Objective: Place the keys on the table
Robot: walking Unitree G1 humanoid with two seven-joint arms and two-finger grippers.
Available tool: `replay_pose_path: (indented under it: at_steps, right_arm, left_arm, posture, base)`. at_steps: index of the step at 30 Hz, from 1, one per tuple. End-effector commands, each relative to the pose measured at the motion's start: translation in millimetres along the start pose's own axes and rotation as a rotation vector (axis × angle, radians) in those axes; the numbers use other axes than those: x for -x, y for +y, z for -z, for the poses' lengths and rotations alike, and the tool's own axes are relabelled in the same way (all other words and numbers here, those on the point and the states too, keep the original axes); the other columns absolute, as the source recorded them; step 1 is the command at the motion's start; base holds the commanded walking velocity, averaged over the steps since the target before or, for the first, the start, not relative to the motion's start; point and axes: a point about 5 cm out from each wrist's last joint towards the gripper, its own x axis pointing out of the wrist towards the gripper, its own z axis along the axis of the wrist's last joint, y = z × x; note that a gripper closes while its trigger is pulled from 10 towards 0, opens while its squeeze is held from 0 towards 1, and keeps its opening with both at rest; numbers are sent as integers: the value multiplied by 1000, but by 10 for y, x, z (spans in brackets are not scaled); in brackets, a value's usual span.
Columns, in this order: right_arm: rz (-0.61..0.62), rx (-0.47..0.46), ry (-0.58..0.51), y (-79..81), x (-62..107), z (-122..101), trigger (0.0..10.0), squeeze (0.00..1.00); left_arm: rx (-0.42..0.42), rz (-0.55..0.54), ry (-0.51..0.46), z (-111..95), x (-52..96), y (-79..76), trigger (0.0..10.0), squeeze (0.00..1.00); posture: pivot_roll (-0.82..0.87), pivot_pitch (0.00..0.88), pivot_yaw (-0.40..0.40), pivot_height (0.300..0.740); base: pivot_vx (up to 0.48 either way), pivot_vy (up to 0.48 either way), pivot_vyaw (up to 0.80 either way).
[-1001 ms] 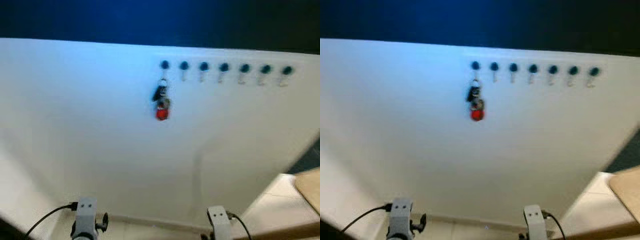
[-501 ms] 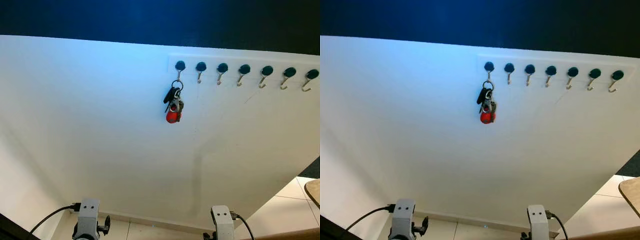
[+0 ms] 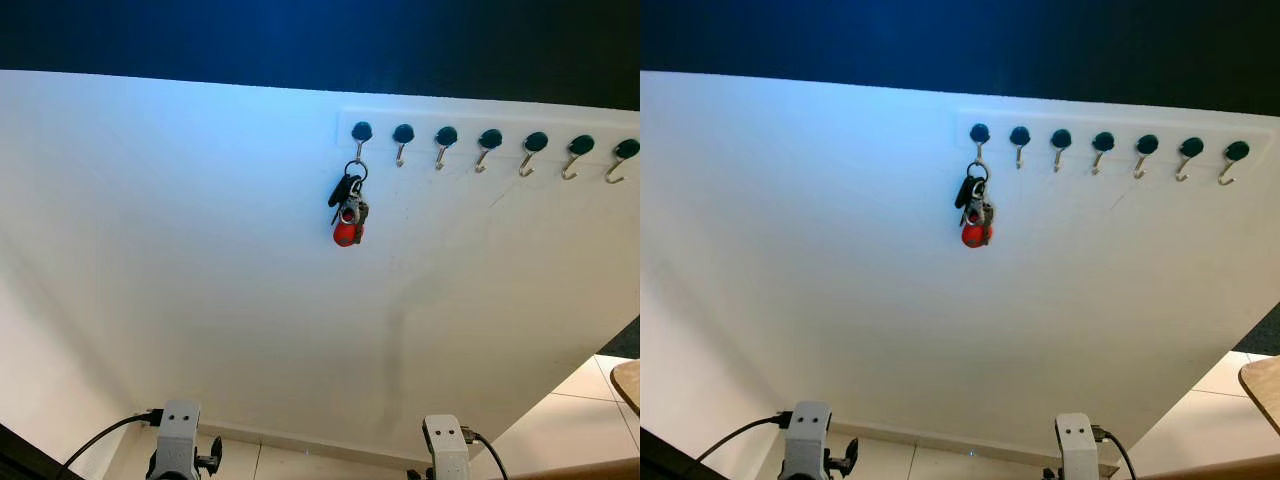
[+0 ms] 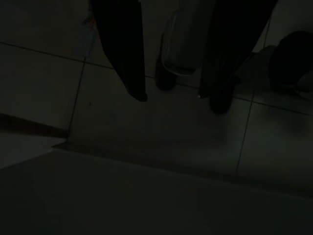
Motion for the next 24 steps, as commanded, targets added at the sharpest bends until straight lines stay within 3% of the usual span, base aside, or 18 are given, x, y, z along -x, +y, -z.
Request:
replay_pose_path:
  at_steps: [1,12,24]
  right_arm:
    - [-1,-13,10,9,6,34,10000,0]
    - [-3,-12,9,9,6,33,10000,0]
    - [-7,-16,2,32,-2,16,10000,0]
  left_arm:
    - [2,5,25,43,11,0,10000,0]
    - [1,10,31,50,13,12,10000,0]
    - [-21,55,-4,-3,3,-1,10000,0]
  posture:
    - [40,57,-4,740]
    - [40,52,-4,740]
    - [46,43,3,740]
  base:
    - [0,322,0]
    - [0,426,0]
    - [0,-32,0]
